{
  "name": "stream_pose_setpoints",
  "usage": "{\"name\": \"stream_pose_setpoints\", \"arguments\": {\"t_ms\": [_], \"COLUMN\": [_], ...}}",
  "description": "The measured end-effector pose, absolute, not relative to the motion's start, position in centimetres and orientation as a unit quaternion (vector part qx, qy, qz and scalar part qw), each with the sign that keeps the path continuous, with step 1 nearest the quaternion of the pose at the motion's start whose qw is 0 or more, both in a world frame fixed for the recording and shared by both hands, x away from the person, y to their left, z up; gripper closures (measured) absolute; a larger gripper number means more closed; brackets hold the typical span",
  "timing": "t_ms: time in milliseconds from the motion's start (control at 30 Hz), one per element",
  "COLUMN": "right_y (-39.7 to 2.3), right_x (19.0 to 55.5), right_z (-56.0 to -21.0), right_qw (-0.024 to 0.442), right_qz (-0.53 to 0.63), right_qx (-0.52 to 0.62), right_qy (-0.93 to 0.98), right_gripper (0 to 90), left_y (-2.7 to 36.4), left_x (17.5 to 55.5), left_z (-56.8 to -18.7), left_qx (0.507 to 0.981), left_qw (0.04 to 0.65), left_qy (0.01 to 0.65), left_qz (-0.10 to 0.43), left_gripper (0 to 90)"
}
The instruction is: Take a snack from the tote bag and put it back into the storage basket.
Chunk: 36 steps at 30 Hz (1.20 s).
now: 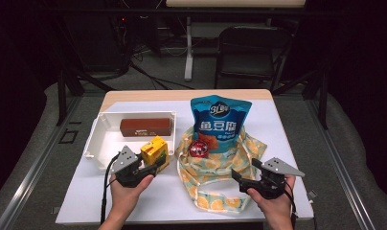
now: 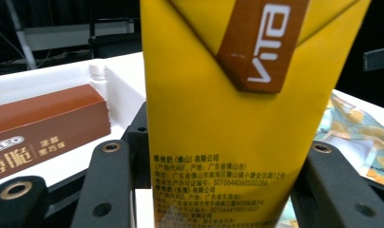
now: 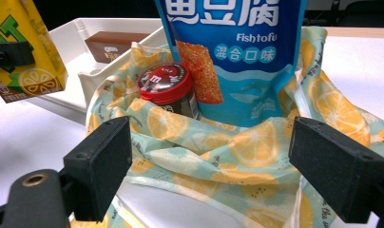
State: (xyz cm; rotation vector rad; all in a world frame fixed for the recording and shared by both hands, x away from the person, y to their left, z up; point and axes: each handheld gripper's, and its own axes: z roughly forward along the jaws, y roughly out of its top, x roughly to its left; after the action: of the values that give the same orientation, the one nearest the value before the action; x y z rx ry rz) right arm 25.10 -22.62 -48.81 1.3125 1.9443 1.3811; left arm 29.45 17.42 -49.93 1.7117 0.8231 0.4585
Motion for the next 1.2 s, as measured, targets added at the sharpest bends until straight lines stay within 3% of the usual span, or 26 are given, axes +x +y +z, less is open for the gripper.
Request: {"name": "stream_pose_setpoints", "arguments": {"t_ms": [1200], "right_y": [-24.1], "right_x": [25.7], "right_z": [-49.7], "right_qw": [0.218], "right_qz": [0.487], "right_qx": [0.486], "right_qy": [0.693], "right_gripper": [14.6], "left_y": [18.5], "left_x": [33.9], "left_z": [-53.2], "left_qx": [0.713], "left_qw": [0.524], "left_qy": [0.413], "left_qz": [0.215], "left_gripper": [52.1]}}
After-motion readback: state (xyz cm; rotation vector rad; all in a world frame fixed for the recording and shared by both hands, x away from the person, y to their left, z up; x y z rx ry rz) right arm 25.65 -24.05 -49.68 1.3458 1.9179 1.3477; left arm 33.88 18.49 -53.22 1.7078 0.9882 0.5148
